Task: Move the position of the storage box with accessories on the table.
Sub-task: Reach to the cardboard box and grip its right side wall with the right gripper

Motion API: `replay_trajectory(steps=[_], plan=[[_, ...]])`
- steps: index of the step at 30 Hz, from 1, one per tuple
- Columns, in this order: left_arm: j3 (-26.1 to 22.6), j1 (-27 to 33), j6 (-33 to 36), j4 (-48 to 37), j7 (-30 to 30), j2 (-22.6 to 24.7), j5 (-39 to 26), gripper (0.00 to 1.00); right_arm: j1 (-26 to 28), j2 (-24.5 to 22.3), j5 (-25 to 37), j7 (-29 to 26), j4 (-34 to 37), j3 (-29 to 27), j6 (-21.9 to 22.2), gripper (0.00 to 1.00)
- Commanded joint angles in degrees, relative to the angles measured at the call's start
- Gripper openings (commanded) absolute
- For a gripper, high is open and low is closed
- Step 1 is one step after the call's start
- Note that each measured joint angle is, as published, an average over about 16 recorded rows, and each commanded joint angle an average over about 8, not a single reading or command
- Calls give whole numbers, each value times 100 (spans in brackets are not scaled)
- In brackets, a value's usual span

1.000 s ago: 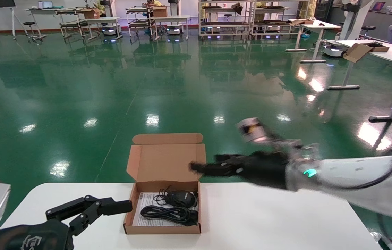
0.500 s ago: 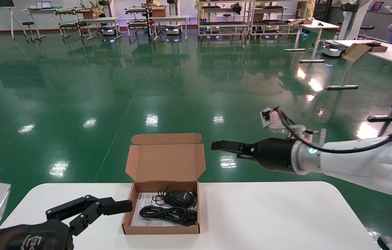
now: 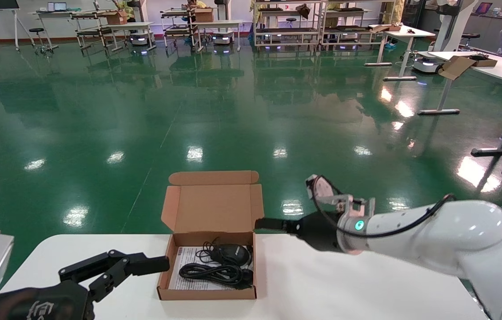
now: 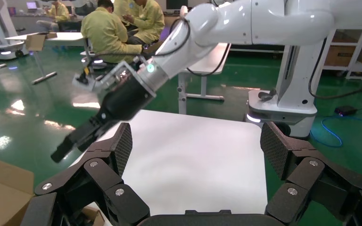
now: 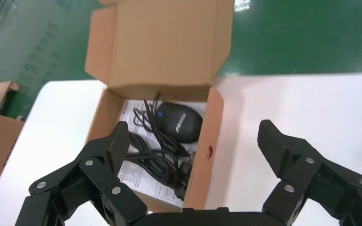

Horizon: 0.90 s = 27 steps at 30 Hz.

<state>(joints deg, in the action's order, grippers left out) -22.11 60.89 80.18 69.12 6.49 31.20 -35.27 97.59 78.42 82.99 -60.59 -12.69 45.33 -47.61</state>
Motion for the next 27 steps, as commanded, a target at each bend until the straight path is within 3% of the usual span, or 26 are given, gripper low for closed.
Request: replay_trajectory(steps=[1,12,27], plan=[[0,0,0,0,0,0,0,100,-132,7,36,-148,-173,119,111,100],[0,0,0,0,0,0,0,100,-582,-1,-197,-676,-736,772,486,100],[0,0,0,0,0,0,0,100,-903,-6,-741,-752,-892,1332,992,100]])
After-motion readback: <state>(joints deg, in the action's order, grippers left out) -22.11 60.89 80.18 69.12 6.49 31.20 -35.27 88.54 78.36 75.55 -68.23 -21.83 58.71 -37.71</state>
